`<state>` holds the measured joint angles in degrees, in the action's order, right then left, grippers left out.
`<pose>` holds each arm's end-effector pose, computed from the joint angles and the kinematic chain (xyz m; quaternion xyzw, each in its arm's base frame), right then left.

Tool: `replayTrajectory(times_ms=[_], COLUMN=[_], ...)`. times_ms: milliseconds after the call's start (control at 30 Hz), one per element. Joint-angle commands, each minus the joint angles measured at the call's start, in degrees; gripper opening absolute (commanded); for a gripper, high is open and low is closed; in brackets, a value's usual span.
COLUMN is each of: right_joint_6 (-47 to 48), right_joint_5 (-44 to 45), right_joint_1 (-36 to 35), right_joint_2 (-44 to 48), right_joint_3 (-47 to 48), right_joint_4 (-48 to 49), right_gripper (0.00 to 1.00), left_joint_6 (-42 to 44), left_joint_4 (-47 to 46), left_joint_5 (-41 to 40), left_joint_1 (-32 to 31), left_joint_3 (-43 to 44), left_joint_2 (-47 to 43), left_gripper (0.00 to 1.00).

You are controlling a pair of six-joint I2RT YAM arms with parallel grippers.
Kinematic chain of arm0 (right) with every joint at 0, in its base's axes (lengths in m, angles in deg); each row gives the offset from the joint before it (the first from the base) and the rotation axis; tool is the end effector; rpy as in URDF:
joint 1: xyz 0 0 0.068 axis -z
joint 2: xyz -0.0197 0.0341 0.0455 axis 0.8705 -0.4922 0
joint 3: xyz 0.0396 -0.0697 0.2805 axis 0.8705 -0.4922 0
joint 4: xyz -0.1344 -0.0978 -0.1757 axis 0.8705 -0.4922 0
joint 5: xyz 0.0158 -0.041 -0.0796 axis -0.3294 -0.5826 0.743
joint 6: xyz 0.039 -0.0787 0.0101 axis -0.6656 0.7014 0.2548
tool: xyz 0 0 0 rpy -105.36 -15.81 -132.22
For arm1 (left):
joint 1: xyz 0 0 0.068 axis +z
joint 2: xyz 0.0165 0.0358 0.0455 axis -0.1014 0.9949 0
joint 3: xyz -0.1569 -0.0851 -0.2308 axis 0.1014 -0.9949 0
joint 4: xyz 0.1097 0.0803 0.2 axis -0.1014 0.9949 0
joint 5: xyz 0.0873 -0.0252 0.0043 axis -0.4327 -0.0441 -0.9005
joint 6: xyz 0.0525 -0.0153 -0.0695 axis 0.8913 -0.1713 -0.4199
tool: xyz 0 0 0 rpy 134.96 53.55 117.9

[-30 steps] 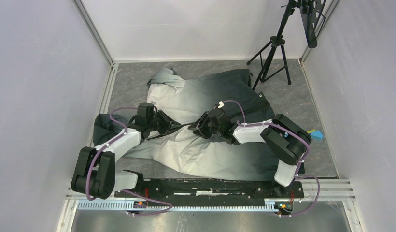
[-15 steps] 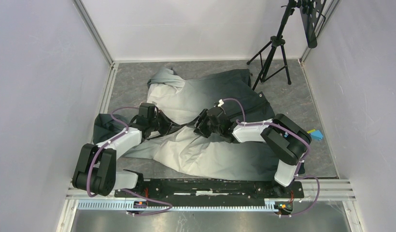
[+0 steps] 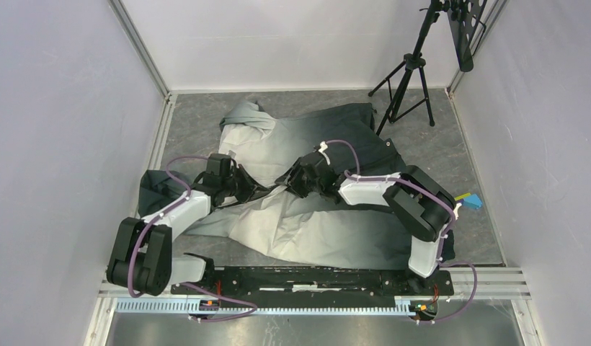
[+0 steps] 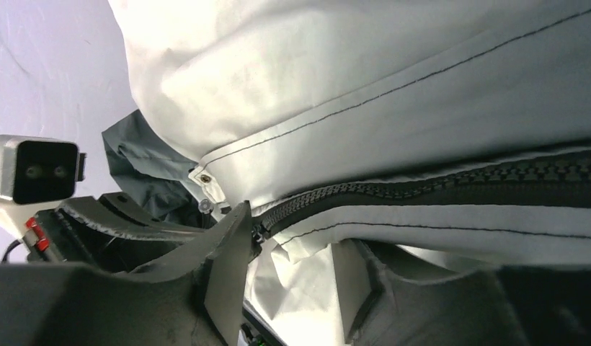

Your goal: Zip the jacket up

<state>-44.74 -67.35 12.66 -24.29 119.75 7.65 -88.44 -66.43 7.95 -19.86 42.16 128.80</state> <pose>0.2769 0.3055 0.1649 0.2359 0.8546 0.4121 0.2103 0.2366 -0.0909 0.1759 -0.2375 0.8801 -0.3584 0.2016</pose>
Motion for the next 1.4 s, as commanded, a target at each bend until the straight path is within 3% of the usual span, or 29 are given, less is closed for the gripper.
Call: replayTrajectory(times_ms=[0, 33, 100, 133, 167, 233, 300, 467, 667, 767, 800, 867, 900, 1000, 1100, 1133, 1233, 1367], right_joint_6=[-0.96, -1.16, -1.03, -0.69, -0.94, -7.13, -10.36, -11.03, -11.51, -6.99, -5.68, -1.94, 0.48, 11.27, 24.92, 29.28, 41.14, 54.76], right_joint_5=[2.08, 2.54, 2.87, 1.74, 1.28, 9.7, 13.8, 8.84, 2.39, -2.86, -4.77, -7.51, -8.22, -8.45, -5.95, -5.93, -7.58, -11.67], right_joint_1=[-1.45, -1.54, -1.67, -1.59, -1.18, -1.52, -0.52, 5.14, 5.31, 5.15, 5.14, 4.84, 4.72, 4.14, 3.39, 3.41, 3.3, 3.08], right_joint_2=[-1.82, -1.82, -1.81, -1.89, -1.31, 3.7, 8.12, 10.1, 6.48, 3.94, 3.06, 1.84, 1.96, 4.49, 8.18, 9.53, 12.75, 16.45], right_joint_3=[3.07, 2.53, 0.11, -1.16, -3.74, -13.82, -20.22, -21.86, -20.68, -17.1, -15.97, -13.9, -13.38, -11.72, -10.28, -11.0, -12.12, -13.44], right_joint_4=[0.25, 1.78, 9.17, 14.17, 18.5, 28.63, 33.0, 34.62, 36.62, 36.31, 35.69, 32.52, 30.7, 22.45, 11.0, 10.1, 6.23, 0.65], right_gripper=[0.41, 0.32, 0.02, 0.0, 0.0, 0.0, 0.0, 0.0, 0.0, 0.0, 0.06, 0.31, 0.41, 0.63, 0.79, 0.89, 0.95, 0.98], left_joint_6=[4.36, 5.13, 6.42, 7.34, 8.79, 10.18, 8.04, 5.41, 5.54, 7.2, 7.68, 9.76, 10.1, 11.41, 8.59, 6.36, -0.6, -0.06], left_joint_4=[1.74, 2.5, 4.08, 6.09, 10.14, 16.08, 18.68, 26.98, 33.32, 32.33, 31.5, 28.97, 28.8, 25.74, 19.71, 16.03, 4.81, 1.46], left_joint_5=[0.06, -0.58, -3.4, -5.83, -11.03, -24.66, -37.12, -40.42, -46.57, -44.02, -42.21, -37.35, -35.1, -22.92, -9.37, -5.06, 5.68, 1.21], left_joint_1=[-0.81, -0.88, -0.99, -0.96, -1.01, -0.83, 2.35, 18.12, 20.44, 20.5, 20.47, 20.46, 20.46, 20.5, 20.46, 20.46, 19.2, 10.11], left_joint_3=[2.56, 2.79, 2.97, 3.32, 4.02, 3.72, -1.04, -5.53, 0.02, 1.81, 1.92, 2.21, 3.04, 4.56, 3.88, 2.69, -0.43, 0.79], left_joint_2=[-2.02, -2.19, -2.33, -2.33, -2.4, -4.13, -10.14, -27.34, -29.95, -30.2, -30.34, -30.24, -29.83, -28.45, -26.16, -24.8, -19.3, -11.38], left_gripper=[0.02, 0.02, 0.02, 0.02, 0.02, 0.02, 0.02, 0.02, 0.02, 0.02, 0.02, 0.03, 0.1, 0.5, 0.66, 0.67, 0.68, 0.7])
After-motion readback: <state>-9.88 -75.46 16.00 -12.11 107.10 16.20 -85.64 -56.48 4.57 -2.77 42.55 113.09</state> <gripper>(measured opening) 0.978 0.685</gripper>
